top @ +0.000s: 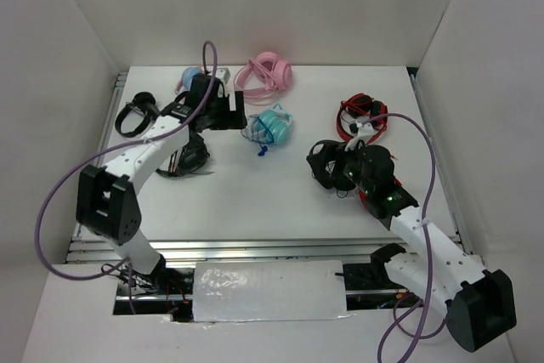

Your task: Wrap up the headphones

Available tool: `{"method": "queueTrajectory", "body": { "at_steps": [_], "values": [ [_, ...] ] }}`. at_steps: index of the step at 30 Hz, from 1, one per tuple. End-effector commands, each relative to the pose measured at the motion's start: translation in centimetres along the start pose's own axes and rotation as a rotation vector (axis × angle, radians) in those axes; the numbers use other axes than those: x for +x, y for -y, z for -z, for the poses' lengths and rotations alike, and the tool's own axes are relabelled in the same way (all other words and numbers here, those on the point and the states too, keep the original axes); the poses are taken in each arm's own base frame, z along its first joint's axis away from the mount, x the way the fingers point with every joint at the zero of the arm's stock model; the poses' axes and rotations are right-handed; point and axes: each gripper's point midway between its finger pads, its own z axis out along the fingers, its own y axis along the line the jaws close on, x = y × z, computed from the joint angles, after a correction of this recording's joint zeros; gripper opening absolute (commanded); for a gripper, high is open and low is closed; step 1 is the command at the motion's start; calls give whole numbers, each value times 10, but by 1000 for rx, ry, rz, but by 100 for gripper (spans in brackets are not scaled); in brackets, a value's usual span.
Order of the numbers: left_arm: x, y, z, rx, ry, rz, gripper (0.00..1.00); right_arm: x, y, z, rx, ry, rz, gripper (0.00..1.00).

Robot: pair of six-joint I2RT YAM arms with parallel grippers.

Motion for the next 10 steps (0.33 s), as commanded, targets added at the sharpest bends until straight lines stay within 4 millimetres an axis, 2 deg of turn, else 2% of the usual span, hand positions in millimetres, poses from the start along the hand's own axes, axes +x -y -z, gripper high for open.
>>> {"method": "queueTrajectory", "body": {
  "at_steps": [1,2,3,4,5,6,7,8,10],
  "values": [
    [-19,3,39,15,111,50,99,-33,-2,1,35,66,-70,100],
    [-7,-1,41,7,100,59,99,-38,-1,2,45,78,-75,100],
    [-12,1,58,20,142,77,99,-41,2,4,63,95,-80,100],
    [-1,-3,61,14,141,89,99,-44,2,5,64,109,-87,100],
    [1,-4,66,12,152,99,99,-44,4,6,73,116,-89,100],
    [-2,-7,82,8,194,110,99,-48,4,8,73,131,-96,100],
    [11,-13,83,-10,184,133,99,-48,4,8,78,134,-104,100],
    [10,-14,95,-9,214,143,99,-49,6,10,84,140,-105,100],
    [21,-25,100,-48,218,162,99,-49,8,11,90,141,-103,100]
  ]
}}
